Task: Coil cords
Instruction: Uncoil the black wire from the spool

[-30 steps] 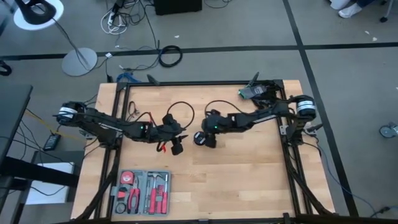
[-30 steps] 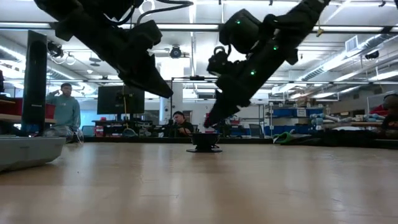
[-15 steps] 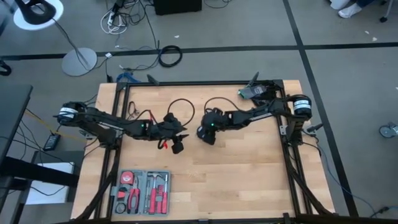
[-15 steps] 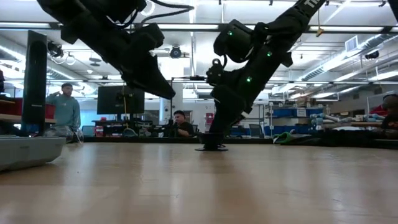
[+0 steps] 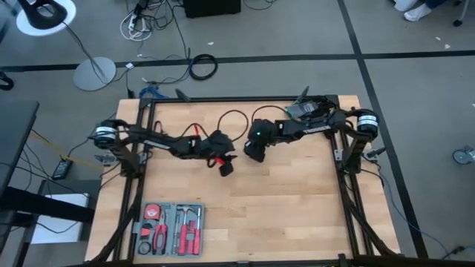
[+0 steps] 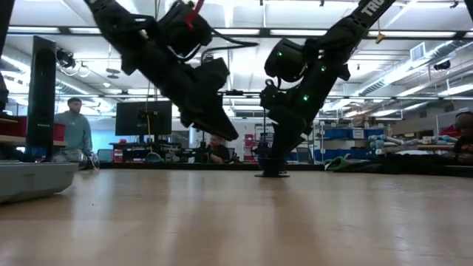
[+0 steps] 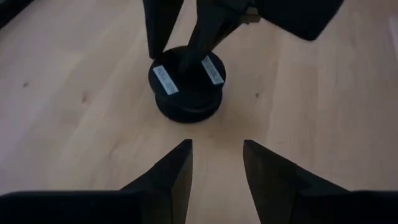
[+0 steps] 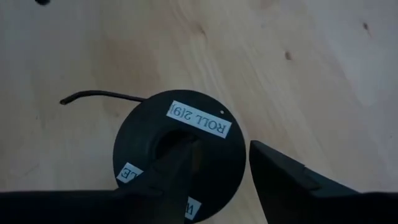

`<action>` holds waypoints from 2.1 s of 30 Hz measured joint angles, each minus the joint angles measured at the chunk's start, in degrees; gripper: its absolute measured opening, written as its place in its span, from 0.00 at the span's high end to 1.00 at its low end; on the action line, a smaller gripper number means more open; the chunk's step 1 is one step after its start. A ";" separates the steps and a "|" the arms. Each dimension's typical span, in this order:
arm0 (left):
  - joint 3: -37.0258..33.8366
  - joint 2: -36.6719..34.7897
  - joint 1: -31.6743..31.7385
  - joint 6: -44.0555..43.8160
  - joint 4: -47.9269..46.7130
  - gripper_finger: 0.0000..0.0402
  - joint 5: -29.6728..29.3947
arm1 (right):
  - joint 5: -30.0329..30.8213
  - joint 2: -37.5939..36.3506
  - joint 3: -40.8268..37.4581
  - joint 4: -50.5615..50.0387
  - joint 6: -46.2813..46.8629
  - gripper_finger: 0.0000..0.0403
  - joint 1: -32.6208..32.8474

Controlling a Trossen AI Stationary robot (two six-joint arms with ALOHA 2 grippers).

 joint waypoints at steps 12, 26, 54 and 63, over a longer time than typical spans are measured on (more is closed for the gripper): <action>4.28 1.36 1.13 3.00 -1.07 0.63 1.10 | -2.22 -1.87 -2.72 2.30 -0.38 0.60 -2.75; 4.24 1.36 1.09 2.81 -1.40 0.63 1.10 | -0.25 -9.08 -2.76 0.22 0.88 0.61 -2.08; 4.20 1.36 0.98 1.26 -2.12 0.63 1.28 | 18.87 -34.91 -46.87 53.72 18.85 0.68 9.73; 4.20 1.36 0.98 1.29 -0.81 0.63 1.27 | 19.99 -25.71 -44.95 65.29 13.66 0.70 5.56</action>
